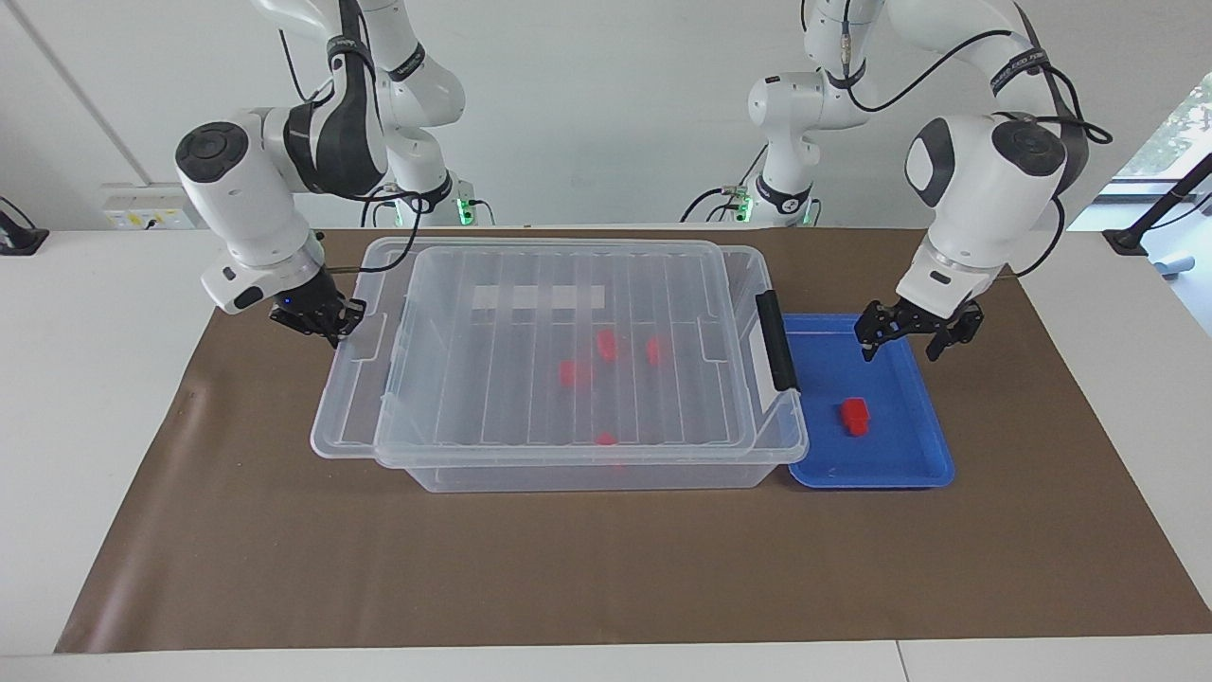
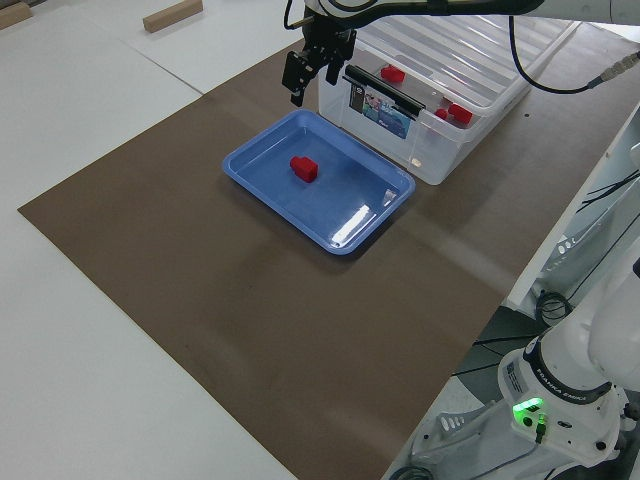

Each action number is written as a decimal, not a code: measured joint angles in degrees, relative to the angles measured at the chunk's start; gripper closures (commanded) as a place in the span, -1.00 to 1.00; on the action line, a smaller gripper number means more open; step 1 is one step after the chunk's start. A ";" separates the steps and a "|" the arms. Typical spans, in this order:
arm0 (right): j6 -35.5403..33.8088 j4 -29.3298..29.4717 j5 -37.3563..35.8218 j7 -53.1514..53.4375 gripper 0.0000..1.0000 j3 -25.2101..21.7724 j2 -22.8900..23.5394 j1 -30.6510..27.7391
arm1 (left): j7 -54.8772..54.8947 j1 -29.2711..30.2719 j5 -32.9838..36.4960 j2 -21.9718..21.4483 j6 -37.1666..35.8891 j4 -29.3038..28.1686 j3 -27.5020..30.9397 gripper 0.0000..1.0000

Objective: Place red block in blue tray from box

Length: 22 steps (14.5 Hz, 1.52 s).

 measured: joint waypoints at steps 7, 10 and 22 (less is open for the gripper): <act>0.00 -0.22 -0.12 4.21 1.00 0.03 -0.34 2.88 | 1.41 -0.04 0.00 -2.19 -18.28 13.15 -0.27 -1.00; 0.00 -0.24 -0.12 4.54 1.00 0.03 -0.34 3.20 | 1.80 -0.04 -0.01 -2.23 -22.91 14.89 -0.28 -1.00; 0.01 -0.25 -0.12 4.81 1.00 0.03 -0.34 3.35 | 2.04 0.03 -0.22 -3.97 -24.23 13.66 -0.09 -1.00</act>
